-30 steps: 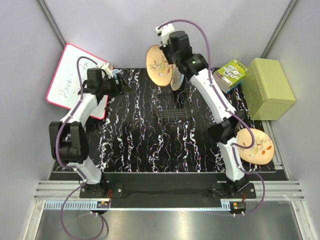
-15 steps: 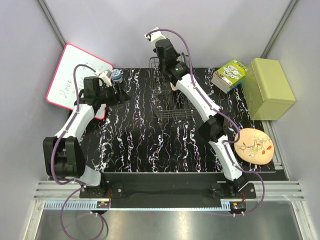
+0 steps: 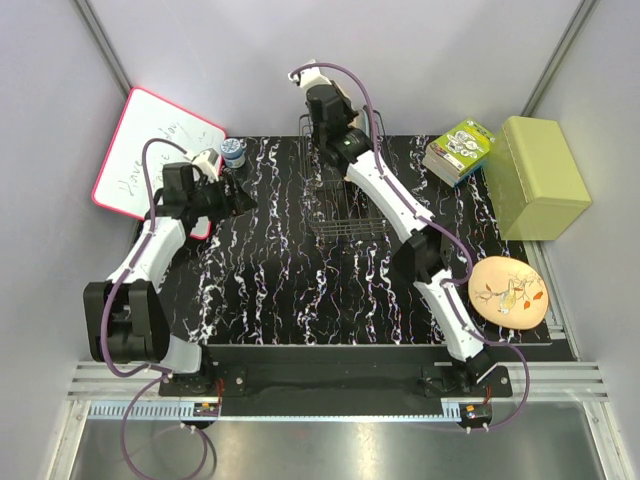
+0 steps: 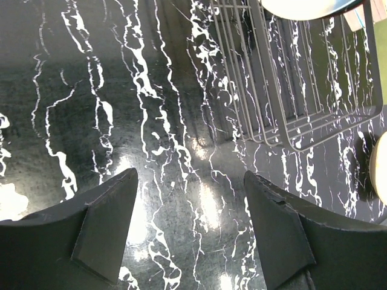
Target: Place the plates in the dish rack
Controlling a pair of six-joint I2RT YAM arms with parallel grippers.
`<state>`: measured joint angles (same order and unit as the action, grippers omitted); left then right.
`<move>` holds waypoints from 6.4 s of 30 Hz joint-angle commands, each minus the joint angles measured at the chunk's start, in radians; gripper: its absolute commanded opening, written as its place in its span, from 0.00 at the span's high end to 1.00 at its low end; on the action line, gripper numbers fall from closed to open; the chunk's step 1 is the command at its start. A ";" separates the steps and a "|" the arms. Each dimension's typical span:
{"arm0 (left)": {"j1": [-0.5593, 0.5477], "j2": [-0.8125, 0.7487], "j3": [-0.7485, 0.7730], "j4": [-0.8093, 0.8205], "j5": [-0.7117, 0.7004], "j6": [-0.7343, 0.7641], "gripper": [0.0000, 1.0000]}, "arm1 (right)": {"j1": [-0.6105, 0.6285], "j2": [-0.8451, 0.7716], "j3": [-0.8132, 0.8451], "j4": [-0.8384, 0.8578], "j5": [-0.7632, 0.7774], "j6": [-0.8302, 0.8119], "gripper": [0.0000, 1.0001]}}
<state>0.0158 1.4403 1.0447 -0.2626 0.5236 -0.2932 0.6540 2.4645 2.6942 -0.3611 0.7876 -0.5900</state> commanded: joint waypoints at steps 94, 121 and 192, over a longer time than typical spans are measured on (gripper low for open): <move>-0.730 -0.234 -0.072 0.322 -0.147 -0.165 0.01 | -0.252 -1.248 -1.136 -0.461 -0.375 0.292 0.00; -1.126 0.890 0.764 0.439 -0.346 -0.311 0.16 | -0.488 -1.503 -1.203 -0.519 -0.390 0.392 0.01; -0.946 0.792 0.572 0.384 0.009 -0.276 1.00 | -0.626 -1.633 -1.441 -0.660 -0.683 0.418 0.04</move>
<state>-0.9565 2.3734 1.6794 0.1677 0.4618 -0.6685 0.0303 0.8478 1.2850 -0.9916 0.2157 -0.1524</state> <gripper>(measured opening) 0.155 0.961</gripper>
